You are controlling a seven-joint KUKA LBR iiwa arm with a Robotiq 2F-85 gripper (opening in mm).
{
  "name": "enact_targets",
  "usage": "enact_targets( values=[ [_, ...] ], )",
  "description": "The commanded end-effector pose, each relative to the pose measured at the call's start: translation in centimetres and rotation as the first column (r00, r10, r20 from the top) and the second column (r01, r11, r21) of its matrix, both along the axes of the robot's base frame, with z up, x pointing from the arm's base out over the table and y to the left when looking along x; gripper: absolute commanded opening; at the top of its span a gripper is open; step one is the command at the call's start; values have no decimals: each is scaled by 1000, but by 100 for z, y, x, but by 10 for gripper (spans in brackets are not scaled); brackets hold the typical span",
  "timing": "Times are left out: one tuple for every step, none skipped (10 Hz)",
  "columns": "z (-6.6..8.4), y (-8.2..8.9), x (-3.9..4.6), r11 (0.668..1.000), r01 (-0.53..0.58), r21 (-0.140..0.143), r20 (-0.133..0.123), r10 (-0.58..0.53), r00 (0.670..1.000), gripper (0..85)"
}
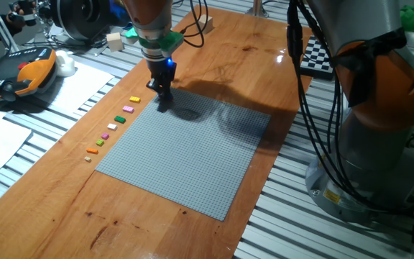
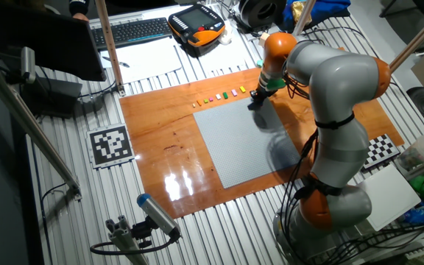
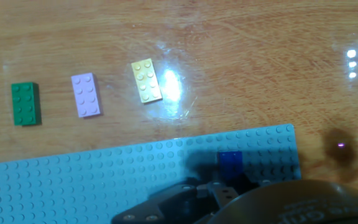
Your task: Stack small Lego blocks randomly, one at a time
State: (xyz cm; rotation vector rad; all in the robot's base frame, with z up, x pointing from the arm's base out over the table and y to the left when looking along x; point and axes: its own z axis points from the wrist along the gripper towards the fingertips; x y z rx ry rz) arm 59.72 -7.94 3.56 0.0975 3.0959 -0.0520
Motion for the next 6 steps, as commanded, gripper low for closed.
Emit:
enact_targets(
  values=[
    [5,0,4,1000,2,1,2,-2,1000,340],
    [3,0,4,1000,3,5,2,-3,1000,340],
    [3,2,2,1000,5,5,2,-5,1000,340],
    [3,5,-2,1000,6,6,3,-6,1000,340],
    [1,10,-5,1000,9,9,4,-9,1000,340],
    [2,16,-4,1000,11,13,4,-11,1000,340]
  ],
)
